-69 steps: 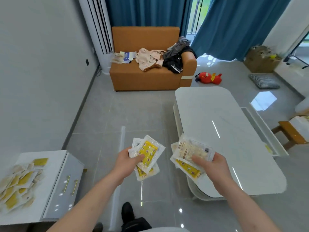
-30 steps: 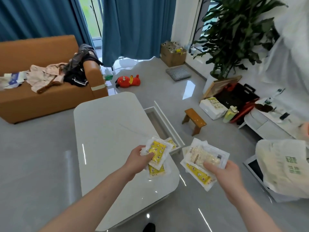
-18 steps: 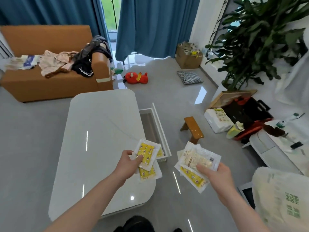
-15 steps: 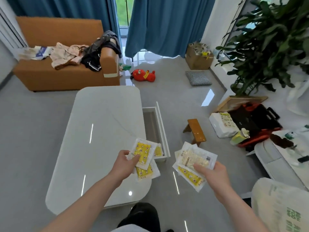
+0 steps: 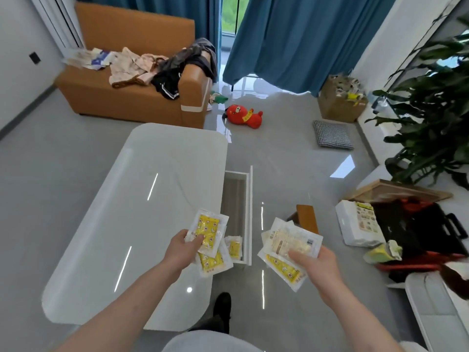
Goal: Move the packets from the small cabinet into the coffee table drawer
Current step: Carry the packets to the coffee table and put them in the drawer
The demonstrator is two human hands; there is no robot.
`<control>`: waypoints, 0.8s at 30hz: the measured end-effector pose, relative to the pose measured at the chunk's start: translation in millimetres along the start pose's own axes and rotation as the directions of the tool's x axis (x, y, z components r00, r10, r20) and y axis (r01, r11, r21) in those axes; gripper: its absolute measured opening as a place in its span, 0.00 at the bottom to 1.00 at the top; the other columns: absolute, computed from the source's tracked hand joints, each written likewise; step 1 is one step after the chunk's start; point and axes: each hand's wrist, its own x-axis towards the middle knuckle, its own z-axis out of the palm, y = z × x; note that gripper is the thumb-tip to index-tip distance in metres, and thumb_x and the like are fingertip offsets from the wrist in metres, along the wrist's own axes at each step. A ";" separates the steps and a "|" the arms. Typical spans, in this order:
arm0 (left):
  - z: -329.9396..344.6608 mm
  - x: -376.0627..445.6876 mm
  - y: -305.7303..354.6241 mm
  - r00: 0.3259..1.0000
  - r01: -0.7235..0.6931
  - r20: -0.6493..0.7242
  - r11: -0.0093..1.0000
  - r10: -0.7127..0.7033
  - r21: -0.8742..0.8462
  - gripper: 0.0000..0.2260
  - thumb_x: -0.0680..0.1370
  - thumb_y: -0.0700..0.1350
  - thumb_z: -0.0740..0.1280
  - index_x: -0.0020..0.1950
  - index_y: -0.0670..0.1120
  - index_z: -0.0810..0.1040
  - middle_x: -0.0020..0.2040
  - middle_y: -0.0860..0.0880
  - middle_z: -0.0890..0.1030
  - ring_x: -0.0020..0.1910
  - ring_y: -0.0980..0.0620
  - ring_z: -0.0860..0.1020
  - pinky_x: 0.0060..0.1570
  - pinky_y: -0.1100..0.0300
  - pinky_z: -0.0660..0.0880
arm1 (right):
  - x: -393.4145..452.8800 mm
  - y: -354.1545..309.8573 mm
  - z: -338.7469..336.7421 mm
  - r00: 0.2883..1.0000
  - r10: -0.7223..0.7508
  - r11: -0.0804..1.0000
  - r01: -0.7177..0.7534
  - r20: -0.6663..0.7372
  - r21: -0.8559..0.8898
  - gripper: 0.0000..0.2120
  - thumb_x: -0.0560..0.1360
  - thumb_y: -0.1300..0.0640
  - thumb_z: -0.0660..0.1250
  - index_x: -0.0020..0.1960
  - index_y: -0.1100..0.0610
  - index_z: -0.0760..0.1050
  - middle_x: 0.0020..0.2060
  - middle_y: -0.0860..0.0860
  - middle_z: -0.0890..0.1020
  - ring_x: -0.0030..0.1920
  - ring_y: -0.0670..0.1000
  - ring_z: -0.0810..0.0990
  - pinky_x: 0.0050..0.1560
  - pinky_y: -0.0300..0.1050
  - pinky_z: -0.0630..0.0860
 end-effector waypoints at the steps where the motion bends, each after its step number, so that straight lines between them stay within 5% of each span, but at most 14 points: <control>1: 10.0 10.2 4.3 1.000 -0.002 -0.004 1.000 0.002 0.010 0.05 0.80 0.48 0.69 0.54 0.49 0.78 0.50 0.48 0.85 0.48 0.48 0.84 0.47 0.52 0.81 | 10.3 -3.6 -3.8 1.000 0.005 1.000 -0.005 0.000 0.000 0.12 0.74 0.62 0.76 0.55 0.52 0.82 0.46 0.47 0.88 0.43 0.50 0.88 0.38 0.44 0.83; 6: 49.1 51.3 28.4 1.000 0.021 -0.010 0.995 -0.020 0.093 0.05 0.80 0.47 0.69 0.54 0.48 0.77 0.49 0.48 0.84 0.47 0.49 0.83 0.44 0.54 0.80 | 63.6 -17.1 -21.3 0.999 0.036 0.999 -0.036 0.002 0.002 0.11 0.74 0.63 0.76 0.53 0.51 0.82 0.45 0.47 0.88 0.42 0.48 0.88 0.34 0.39 0.81; 15: 102.0 112.0 58.3 0.987 0.114 -0.124 0.986 -0.100 0.119 0.06 0.80 0.47 0.69 0.55 0.47 0.78 0.46 0.51 0.82 0.43 0.54 0.80 0.34 0.61 0.73 | 182.8 -36.3 -37.6 0.986 0.130 0.987 -0.119 0.104 -0.107 0.13 0.73 0.61 0.77 0.56 0.52 0.82 0.47 0.48 0.88 0.44 0.50 0.88 0.42 0.49 0.85; 24: 169.5 200.5 54.4 0.949 0.229 -0.241 0.970 -0.203 0.086 0.05 0.80 0.46 0.69 0.53 0.46 0.78 0.47 0.48 0.82 0.46 0.49 0.81 0.44 0.55 0.78 | 320.8 -37.1 -40.1 0.950 0.235 0.952 -0.182 0.207 -0.246 0.12 0.73 0.61 0.77 0.54 0.50 0.83 0.45 0.48 0.88 0.45 0.51 0.88 0.52 0.59 0.84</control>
